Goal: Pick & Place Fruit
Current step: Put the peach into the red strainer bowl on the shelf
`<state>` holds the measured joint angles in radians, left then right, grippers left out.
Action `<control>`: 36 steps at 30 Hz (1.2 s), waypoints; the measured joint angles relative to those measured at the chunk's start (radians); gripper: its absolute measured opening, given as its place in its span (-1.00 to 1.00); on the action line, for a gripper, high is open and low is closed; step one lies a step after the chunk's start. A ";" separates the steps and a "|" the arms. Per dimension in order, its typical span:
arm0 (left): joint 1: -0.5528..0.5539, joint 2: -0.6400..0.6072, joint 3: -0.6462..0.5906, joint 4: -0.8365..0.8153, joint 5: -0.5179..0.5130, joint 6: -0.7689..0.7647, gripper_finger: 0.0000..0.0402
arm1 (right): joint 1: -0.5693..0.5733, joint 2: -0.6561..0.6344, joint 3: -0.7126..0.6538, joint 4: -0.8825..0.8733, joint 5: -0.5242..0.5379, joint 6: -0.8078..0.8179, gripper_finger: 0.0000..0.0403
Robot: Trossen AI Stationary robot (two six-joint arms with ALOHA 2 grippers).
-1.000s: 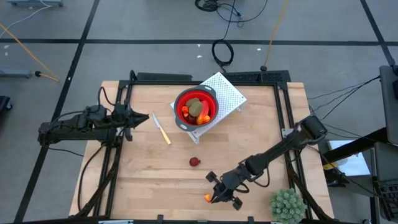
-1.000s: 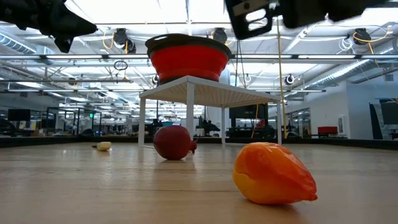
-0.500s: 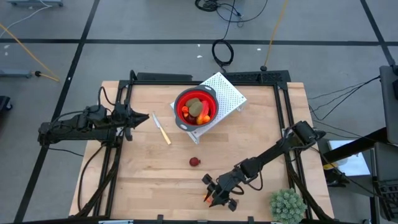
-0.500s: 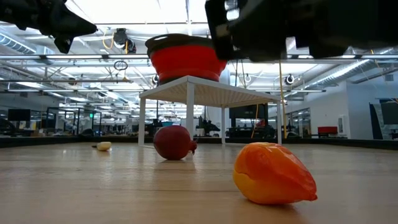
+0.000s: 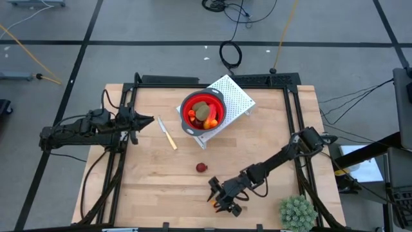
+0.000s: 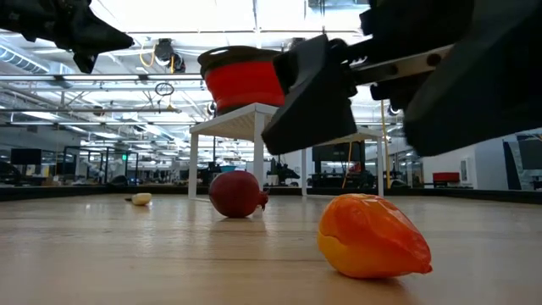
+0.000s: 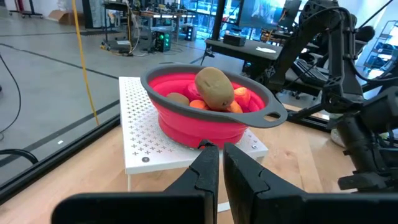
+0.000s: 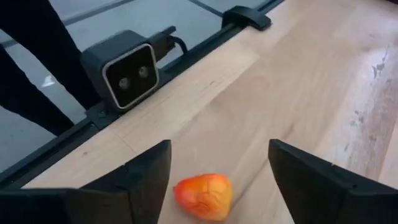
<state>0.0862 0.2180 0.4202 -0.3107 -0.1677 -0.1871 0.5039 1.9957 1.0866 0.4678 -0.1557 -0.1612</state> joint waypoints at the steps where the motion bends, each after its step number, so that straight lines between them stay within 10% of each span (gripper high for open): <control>1: 0.000 0.000 0.000 0.000 0.000 0.000 -0.89 | -0.003 0.000 0.000 -0.001 0.000 0.004 0.31; 25: 0.000 0.004 0.000 -0.002 0.000 0.027 -0.89 | -0.012 0.087 0.001 -0.004 -0.028 0.054 0.29; 36: 0.000 0.004 0.000 -0.002 0.000 0.027 -0.89 | -0.012 0.087 0.001 -0.006 -0.024 0.073 -0.03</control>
<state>0.0864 0.2222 0.4202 -0.3126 -0.1680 -0.1600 0.4919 2.0831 1.0878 0.4622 -0.1799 -0.0886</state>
